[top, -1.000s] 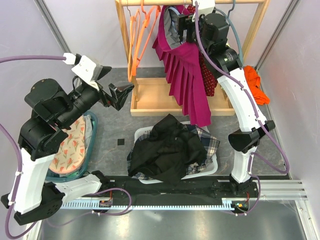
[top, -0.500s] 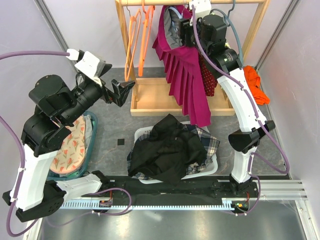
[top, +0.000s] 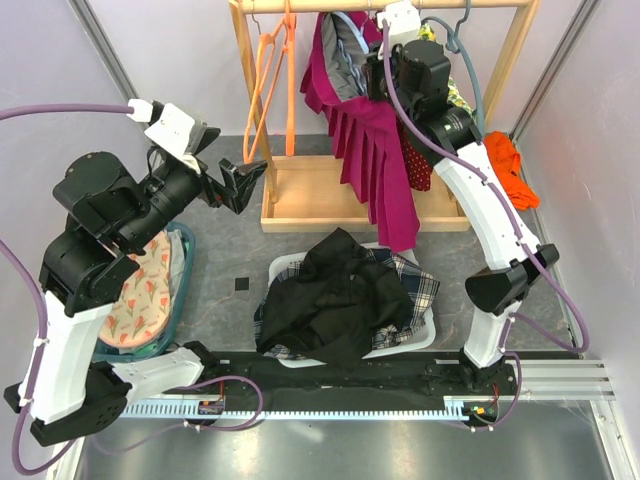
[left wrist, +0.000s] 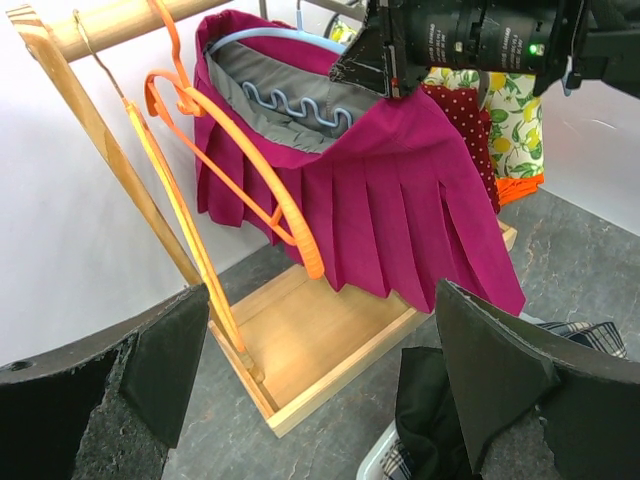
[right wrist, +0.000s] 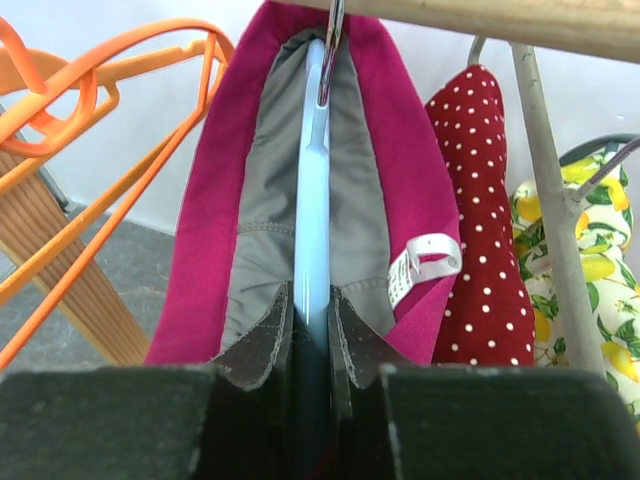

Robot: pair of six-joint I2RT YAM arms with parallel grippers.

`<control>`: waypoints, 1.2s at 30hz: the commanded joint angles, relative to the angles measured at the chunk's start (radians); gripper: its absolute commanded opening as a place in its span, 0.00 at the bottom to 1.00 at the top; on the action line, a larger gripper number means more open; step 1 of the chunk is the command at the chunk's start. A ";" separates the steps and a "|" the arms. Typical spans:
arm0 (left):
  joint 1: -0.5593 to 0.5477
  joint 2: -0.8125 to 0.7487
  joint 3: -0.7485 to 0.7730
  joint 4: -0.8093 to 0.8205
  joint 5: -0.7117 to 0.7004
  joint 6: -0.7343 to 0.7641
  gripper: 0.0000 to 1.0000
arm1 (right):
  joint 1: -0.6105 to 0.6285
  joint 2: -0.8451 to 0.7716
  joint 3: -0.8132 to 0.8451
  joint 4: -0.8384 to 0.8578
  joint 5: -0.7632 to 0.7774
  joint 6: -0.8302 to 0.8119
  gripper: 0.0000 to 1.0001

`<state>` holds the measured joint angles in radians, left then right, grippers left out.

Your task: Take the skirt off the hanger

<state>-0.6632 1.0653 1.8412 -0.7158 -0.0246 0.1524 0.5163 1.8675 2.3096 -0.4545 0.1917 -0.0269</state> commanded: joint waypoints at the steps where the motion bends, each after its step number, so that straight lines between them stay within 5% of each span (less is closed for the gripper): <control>1: -0.001 -0.016 0.009 0.018 -0.014 0.039 0.99 | 0.028 -0.148 -0.091 0.287 -0.035 -0.025 0.04; 11: -0.001 -0.041 -0.017 0.024 -0.026 0.042 0.99 | 0.030 -0.146 0.036 0.283 -0.035 -0.039 0.00; 16: -0.001 -0.050 -0.022 0.027 -0.018 0.038 0.99 | 0.031 -0.270 -0.099 0.229 -0.034 -0.025 0.00; 21: -0.001 -0.048 -0.011 0.030 0.000 0.022 1.00 | 0.036 -0.418 -0.124 -0.001 -0.049 0.021 0.00; 30: -0.001 -0.001 0.087 0.013 0.172 -0.057 0.99 | 0.044 -0.828 -0.395 -0.236 -0.521 0.152 0.00; 36: -0.001 0.068 0.110 0.044 0.245 -0.135 0.99 | 0.042 -0.933 -0.423 -0.360 -0.558 0.173 0.00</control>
<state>-0.6632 1.0927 1.9316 -0.7074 0.1387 0.0937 0.5549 0.9657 1.8908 -0.8917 -0.2684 0.1062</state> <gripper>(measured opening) 0.993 0.184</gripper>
